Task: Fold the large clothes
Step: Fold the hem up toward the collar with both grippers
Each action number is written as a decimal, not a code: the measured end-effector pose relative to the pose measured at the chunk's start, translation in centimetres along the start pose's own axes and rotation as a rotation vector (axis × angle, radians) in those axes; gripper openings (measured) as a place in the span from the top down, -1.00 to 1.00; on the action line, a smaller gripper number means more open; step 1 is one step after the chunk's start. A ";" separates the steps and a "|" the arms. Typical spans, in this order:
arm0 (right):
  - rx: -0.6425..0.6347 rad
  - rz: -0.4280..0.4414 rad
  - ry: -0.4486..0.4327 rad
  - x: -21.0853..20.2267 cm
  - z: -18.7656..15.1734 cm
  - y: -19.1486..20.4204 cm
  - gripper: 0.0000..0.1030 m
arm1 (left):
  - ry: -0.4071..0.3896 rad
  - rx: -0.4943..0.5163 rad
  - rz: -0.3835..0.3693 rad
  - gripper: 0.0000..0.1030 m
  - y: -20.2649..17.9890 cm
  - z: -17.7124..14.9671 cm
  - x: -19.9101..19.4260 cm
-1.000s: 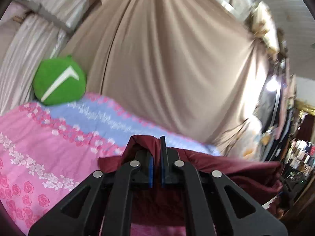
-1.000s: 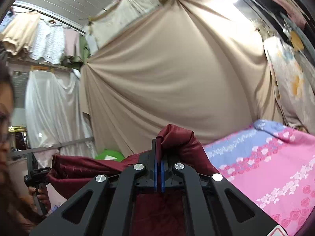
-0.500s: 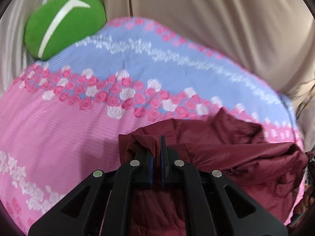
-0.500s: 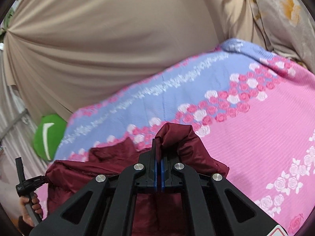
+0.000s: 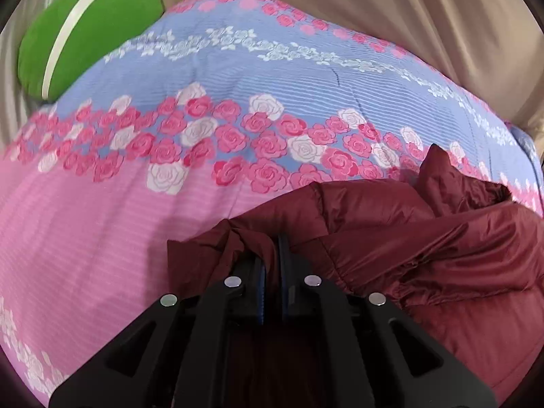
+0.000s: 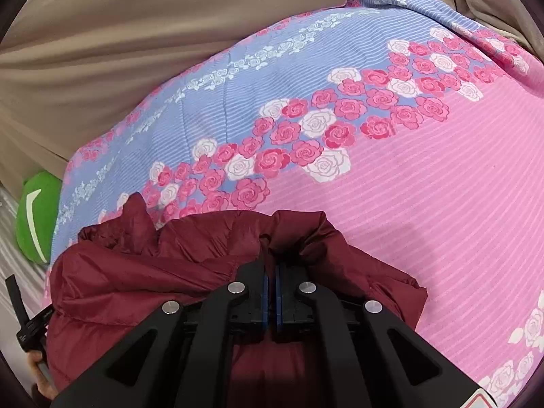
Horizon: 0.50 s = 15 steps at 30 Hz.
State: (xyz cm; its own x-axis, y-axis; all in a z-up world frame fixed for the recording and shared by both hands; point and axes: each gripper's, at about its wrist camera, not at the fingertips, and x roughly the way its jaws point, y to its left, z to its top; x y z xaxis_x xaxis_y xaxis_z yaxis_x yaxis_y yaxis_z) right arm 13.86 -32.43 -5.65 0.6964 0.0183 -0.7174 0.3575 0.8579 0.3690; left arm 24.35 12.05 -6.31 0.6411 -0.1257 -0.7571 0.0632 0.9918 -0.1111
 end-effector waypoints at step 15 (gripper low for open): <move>-0.075 0.069 -0.238 -11.5 -1.4 1.8 0.68 | -0.218 -0.033 -0.050 -0.05 1.2 -0.8 -11.3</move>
State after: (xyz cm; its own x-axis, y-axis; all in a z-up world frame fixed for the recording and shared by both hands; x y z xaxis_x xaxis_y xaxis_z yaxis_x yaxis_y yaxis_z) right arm 5.63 -30.38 2.40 0.8478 -0.0356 -0.5292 0.2627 0.8949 0.3608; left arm 16.53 14.62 1.61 0.7882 -0.1635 -0.5933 0.0766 0.9826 -0.1691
